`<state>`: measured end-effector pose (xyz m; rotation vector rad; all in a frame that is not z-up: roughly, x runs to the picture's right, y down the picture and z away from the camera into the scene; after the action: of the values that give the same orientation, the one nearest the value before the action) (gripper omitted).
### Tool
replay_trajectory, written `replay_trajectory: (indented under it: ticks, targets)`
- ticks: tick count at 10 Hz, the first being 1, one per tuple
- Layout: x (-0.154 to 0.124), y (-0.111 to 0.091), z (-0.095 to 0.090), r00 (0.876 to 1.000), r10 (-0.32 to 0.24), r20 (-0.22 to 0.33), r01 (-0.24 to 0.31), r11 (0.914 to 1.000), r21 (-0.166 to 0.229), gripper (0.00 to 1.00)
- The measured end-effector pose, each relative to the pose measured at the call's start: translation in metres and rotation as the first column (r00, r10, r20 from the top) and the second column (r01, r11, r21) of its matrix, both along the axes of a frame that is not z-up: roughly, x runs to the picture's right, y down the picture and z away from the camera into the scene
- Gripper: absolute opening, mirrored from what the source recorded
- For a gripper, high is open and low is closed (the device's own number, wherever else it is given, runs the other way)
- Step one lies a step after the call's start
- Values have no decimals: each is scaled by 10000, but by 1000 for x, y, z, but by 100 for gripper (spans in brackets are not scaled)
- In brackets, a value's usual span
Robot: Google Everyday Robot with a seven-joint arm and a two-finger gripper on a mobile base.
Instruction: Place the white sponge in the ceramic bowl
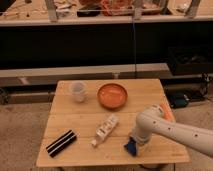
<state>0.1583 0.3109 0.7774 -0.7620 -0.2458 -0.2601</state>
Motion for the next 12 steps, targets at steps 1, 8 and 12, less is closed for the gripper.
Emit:
replay_trajectory:
  ticks: [1,8,12]
  targets:
    - [-3,-3,1,10000,31,7,-31,10000,59,12]
    - [-6,-10,4,9999,110,-83,-108,9997,208,46]
    - [-5,-11,6,9997,193,-152,-189,9995,244,76]
